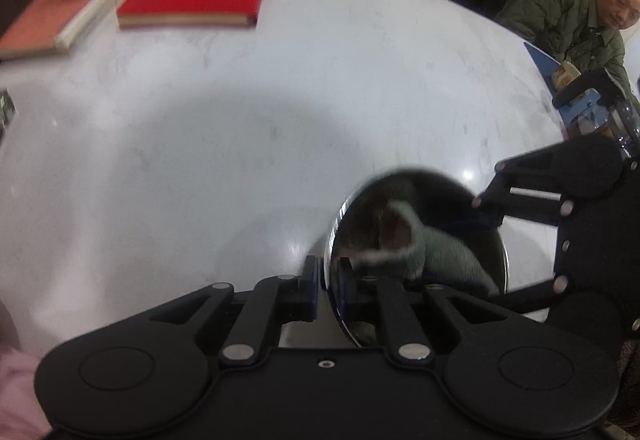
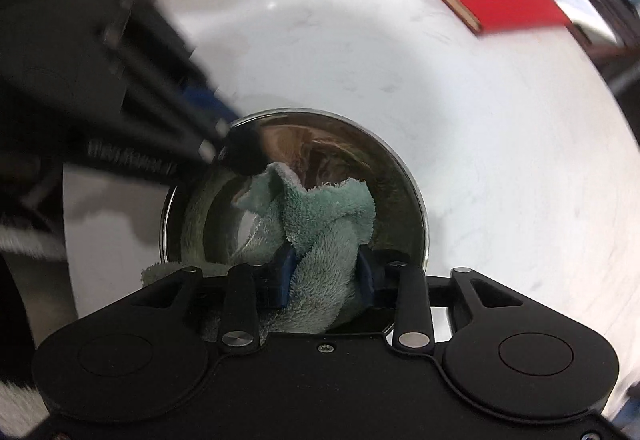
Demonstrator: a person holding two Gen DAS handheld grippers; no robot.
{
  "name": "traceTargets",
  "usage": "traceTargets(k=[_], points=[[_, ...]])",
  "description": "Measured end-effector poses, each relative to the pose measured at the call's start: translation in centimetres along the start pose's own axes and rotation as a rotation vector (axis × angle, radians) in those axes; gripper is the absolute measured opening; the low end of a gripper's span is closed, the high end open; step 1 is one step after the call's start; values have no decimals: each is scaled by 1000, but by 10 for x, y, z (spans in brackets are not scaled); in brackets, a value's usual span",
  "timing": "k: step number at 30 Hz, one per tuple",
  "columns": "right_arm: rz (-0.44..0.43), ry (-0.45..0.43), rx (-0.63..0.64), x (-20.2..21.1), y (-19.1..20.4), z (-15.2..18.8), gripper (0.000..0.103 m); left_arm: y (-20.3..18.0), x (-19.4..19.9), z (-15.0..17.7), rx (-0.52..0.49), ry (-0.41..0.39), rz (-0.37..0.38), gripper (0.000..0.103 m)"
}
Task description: Clean bowl
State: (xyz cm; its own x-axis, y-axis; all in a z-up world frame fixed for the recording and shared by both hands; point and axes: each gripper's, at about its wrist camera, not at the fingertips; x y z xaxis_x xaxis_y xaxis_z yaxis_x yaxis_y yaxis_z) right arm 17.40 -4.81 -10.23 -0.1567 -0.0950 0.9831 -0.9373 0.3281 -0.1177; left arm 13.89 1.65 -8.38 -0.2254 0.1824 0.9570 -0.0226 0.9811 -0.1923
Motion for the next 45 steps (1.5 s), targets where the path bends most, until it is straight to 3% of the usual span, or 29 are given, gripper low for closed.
traceTargets(k=[8, 16, 20, 21, 26, 31, 33, 39, 45], points=[[12, -31, -30, 11, -4, 1, 52, -8, -14, -27, -64, 24, -1, 10], [-117, -98, -274, 17, -18, 17, 52, -5, -20, -30, -51, 15, 32, 11], [-75, -60, -279, 9, -17, 15, 33, -4, -19, -26, -33, 21, 35, 6], [-47, -57, -266, 7, -17, 12, 33, -4, -18, -23, -27, 25, 33, 6], [129, -66, -106, 4, -3, 0, 33, 0, -11, -6, 13, 42, 40, 7], [259, -78, 195, 0, 24, -4, 32, 4, -10, -6, 36, 46, 45, 7], [290, -79, 312, -2, 36, -7, 41, 6, -10, -7, 46, 48, 48, 7], [335, -44, 571, -18, 48, -21, 41, 4, -11, -10, 30, 51, 37, 6], [273, -6, 618, -23, 36, -35, 41, 2, -12, -9, 10, 55, 18, 6]])
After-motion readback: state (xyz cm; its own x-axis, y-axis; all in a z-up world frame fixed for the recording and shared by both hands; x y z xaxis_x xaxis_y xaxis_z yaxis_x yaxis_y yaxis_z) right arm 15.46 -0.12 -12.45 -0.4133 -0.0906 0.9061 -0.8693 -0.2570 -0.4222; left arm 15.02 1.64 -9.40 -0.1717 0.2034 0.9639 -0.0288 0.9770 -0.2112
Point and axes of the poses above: each gripper's, at about its wrist camera, not at the fingertips, and x roughly against the way its jaws point, y to its left, z to its underside, and after that the axes turned 11 degrees about y, right-handed
